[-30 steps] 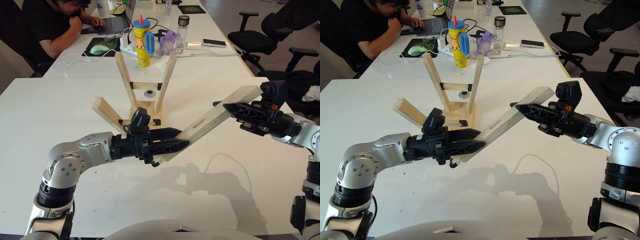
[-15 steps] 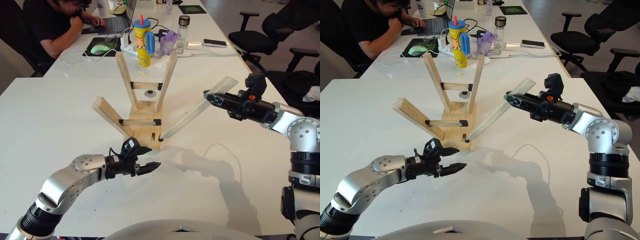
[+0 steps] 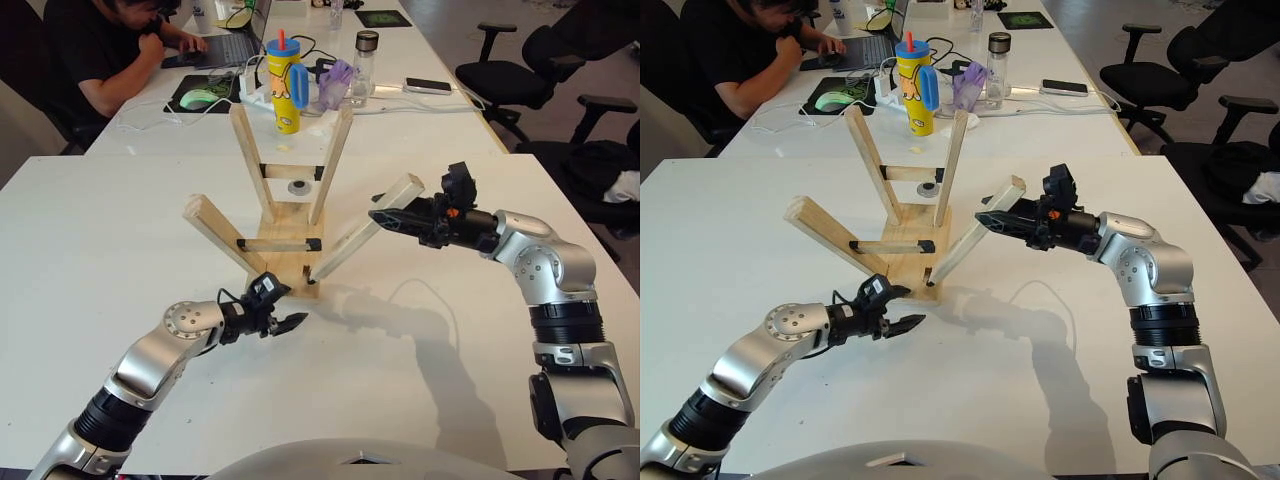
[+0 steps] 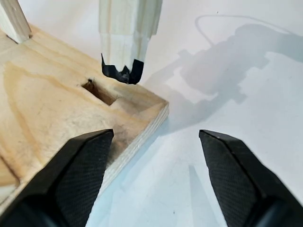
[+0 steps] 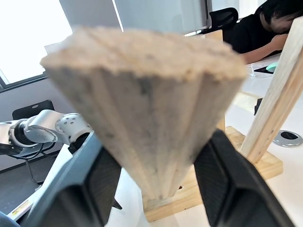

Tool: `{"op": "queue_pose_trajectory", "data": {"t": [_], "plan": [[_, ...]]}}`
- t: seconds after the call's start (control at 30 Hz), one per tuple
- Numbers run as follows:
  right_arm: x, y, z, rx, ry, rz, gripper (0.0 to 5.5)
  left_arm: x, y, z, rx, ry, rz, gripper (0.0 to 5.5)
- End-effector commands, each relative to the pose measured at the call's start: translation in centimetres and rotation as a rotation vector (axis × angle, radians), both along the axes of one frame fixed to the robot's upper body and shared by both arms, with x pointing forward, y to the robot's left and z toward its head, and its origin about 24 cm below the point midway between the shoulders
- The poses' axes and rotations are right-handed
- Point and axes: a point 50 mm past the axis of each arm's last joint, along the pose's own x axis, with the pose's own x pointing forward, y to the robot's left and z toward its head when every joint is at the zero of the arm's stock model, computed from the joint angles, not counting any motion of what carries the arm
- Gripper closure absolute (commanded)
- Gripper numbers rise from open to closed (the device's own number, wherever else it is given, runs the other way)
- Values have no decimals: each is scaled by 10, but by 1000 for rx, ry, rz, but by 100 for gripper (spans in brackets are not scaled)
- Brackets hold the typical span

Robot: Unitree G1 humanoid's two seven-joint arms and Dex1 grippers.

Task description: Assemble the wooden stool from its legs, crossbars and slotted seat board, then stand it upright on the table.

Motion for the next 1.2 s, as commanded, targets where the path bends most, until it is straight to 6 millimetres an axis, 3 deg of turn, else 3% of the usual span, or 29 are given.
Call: {"op": "queue_pose_trajectory", "data": {"t": [0.03,0.13,0.4,0.53,0.9,1.2], "plan": [[6,9,-3,-37,-41,28,342,1,4,-11,59,42,22,213],[9,11,-7,-80,-64,29,342,-1,4,-15,79,59,10,213],[14,16,4,-174,-158,66,343,-8,2,-28,118,99,-15,213],[9,33,9,-296,-225,144,343,-9,-1,-29,111,101,-12,213],[-4,54,-23,-407,-127,214,346,-9,-8,-32,89,112,-2,213],[-19,73,-33,-425,-114,313,346,-10,-13,-35,83,120,-3,213]]}}
